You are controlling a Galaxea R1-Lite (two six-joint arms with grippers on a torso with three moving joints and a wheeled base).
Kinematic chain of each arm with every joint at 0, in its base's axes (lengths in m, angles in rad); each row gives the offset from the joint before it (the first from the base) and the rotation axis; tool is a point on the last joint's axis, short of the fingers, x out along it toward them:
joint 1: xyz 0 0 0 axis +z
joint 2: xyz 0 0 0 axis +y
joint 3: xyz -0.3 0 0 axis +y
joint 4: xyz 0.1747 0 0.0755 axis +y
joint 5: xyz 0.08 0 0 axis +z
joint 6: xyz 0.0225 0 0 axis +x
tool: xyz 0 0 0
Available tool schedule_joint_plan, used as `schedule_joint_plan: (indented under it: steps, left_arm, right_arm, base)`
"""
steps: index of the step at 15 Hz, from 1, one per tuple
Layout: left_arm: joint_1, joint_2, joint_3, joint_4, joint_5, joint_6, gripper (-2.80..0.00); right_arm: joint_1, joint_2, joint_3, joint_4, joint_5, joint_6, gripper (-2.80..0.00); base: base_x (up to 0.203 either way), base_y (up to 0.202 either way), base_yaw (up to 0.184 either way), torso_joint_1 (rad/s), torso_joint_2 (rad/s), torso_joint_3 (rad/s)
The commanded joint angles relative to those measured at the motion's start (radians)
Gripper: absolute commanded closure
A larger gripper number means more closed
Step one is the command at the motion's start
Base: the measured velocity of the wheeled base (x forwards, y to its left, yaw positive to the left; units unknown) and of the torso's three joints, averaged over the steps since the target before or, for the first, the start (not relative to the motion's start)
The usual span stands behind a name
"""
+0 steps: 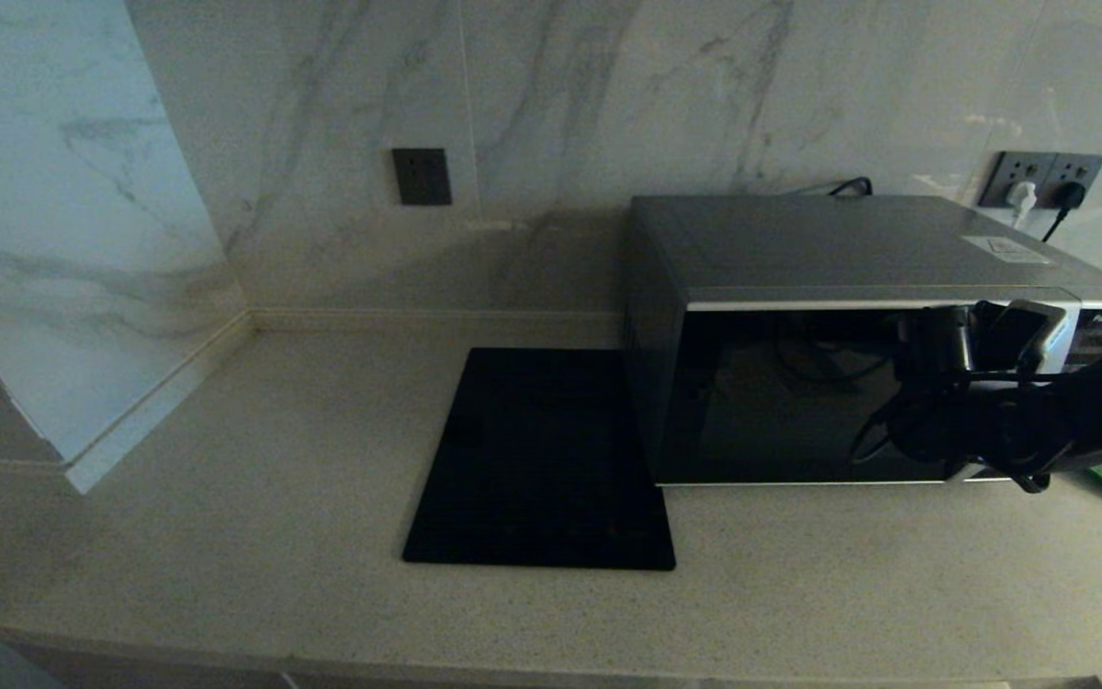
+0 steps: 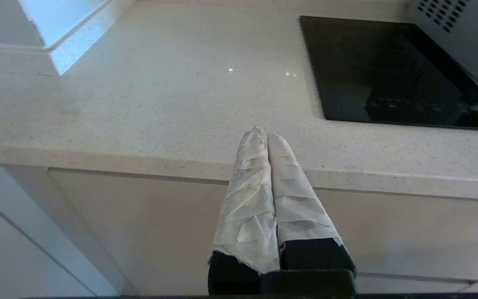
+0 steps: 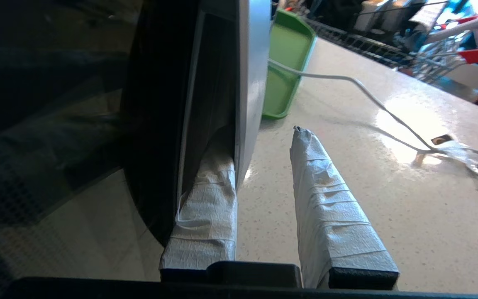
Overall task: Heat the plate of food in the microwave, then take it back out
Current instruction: Open the microwave oven
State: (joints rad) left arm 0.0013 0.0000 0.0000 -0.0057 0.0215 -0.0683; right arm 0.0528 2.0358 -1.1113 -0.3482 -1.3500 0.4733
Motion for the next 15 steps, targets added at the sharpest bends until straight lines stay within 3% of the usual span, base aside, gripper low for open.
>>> schedule_joint_plan:
  steps: [1,15]
  left_arm:
    - [0.0,0.0,0.0,0.0,0.002,-0.001,0.0]
    - [0.001,0.0,0.0,-0.001,0.001,-0.001,0.0]
  right_arm:
    - [-0.004,0.013,-0.001,-0.017,-0.029,0.001,0.0]
    - [-0.005,-0.038,0.065,-0.029,-0.035,0.011,0.0]
  base:
    - [0.0,0.0,0.0,0.0,0.0,0.0]
    - [0.0,0.0,0.0,0.0,0.0,0.0]
